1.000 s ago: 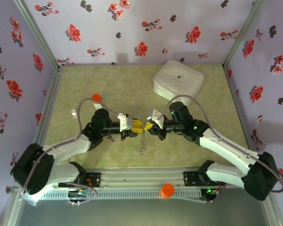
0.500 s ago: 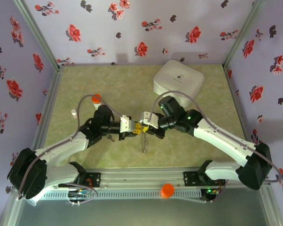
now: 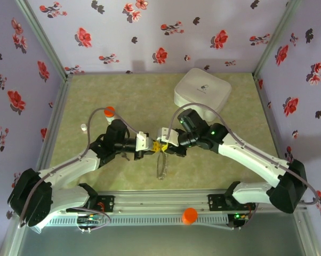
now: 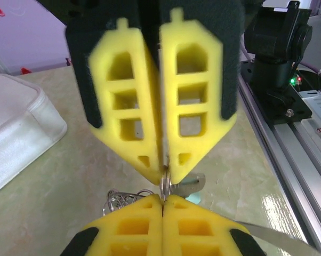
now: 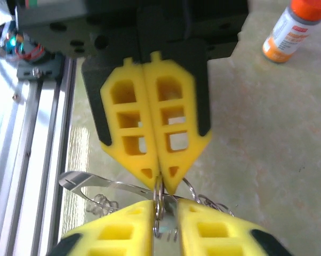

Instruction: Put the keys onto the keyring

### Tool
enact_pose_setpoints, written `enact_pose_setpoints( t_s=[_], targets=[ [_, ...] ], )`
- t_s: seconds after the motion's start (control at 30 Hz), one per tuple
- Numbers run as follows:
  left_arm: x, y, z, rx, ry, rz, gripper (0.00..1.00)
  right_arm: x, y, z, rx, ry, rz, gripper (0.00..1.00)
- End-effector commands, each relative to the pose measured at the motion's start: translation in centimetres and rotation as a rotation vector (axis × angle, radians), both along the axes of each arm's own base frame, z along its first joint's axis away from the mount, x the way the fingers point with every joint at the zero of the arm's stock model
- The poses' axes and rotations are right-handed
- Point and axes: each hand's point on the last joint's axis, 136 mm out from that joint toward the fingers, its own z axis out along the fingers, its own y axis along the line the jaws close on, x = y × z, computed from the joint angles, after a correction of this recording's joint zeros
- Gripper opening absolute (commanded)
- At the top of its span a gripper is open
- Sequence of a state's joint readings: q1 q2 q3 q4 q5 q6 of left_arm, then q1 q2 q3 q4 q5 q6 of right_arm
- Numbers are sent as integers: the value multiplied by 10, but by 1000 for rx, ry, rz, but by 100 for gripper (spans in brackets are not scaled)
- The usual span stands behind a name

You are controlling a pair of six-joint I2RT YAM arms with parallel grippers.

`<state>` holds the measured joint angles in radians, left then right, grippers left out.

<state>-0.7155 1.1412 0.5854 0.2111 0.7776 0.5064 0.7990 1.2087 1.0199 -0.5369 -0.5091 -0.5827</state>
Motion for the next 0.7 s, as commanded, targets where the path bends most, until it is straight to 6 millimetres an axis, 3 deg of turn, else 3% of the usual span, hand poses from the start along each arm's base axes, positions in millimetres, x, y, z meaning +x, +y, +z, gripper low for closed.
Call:
enact_pose_setpoints(
  t_s=[0.0,0.33,0.67],
  targets=[
    [-5,0,11,-63,-36,-13,0,0,-1,17,109,13,-12,29],
    [-6,1,16,-131,-81,-1,0,-3,-5,3,234,100,-98,33],
    [-5,0,16,-136,-84,-3,0,-4,-2,-4,245,142,-101,26]
  ],
)
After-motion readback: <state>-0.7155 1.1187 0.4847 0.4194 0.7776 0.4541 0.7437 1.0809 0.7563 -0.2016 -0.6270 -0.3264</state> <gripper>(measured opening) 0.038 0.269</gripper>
